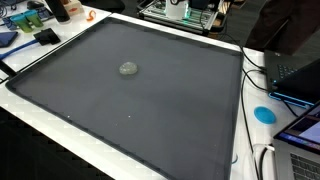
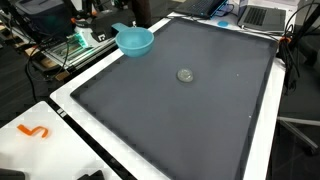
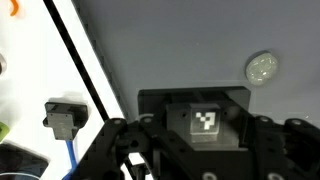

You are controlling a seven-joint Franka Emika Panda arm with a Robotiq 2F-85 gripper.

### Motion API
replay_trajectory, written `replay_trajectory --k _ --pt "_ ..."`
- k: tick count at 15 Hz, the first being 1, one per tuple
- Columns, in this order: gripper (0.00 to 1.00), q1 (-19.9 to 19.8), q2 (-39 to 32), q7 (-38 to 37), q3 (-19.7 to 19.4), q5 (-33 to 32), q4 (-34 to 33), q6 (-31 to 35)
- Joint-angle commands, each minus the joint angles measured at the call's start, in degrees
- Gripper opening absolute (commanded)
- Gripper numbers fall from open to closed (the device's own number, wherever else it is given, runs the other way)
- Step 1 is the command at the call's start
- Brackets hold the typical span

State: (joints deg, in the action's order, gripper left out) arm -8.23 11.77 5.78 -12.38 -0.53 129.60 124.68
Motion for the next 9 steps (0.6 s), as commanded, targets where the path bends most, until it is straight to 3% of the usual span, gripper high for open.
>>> replay_trajectory --k 1,7,8,9 --pt "0.56 -0.58 -0.04 0.12 0.54 0.15 -0.11 -0.14" --pt "0.56 -0.58 -0.05 0.12 0.54 0.15 -0.13 -0.14" --pt "0.31 -0.58 -0.05 0.12 0.54 0.15 -0.13 -0.14" --pt "0.31 -0.44 -0.45 -0.31 1.11 -1.15 -0.91 -1.20"
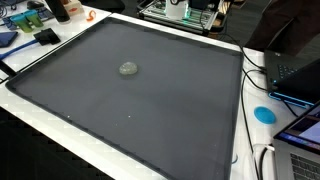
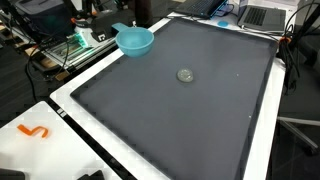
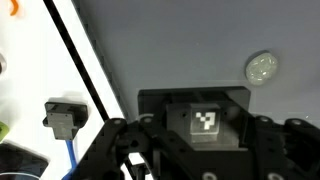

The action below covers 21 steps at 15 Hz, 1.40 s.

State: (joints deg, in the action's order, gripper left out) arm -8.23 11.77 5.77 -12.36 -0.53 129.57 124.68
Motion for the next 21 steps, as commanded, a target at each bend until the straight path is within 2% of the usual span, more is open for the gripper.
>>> replay_trajectory --k 1,10,16,21 --pt "0.31 -0.24 -0.92 -0.71 1.75 -2.56 -1.66 -2.08" --pt "0.31 4.78 -7.37 -1.87 10.45 -10.80 -9.16 -6.83" --pt "0.31 9.02 -13.54 -6.43 14.76 -17.47 -11.10 -4.10" --pt "0.31 12.14 -17.13 -12.23 16.19 -22.56 -10.87 0.21"
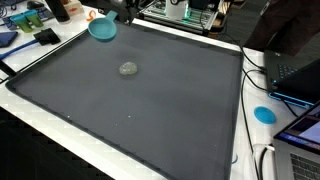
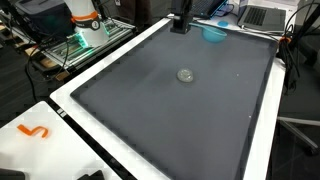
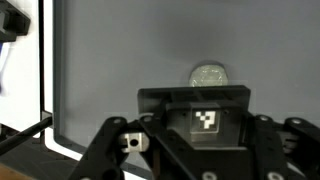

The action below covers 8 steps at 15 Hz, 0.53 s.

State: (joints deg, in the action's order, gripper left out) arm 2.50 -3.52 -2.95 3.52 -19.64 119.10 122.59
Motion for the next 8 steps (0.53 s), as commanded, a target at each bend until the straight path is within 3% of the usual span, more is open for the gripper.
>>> replay_trajectory --k 1,8 --pt "0.31 2.12 -2.41 -5.53 0.46 -5.15 -0.32 3.62" --pt "0.31 5.75 -6.00 -12.62 0.76 -11.37 -1.02 7.62"
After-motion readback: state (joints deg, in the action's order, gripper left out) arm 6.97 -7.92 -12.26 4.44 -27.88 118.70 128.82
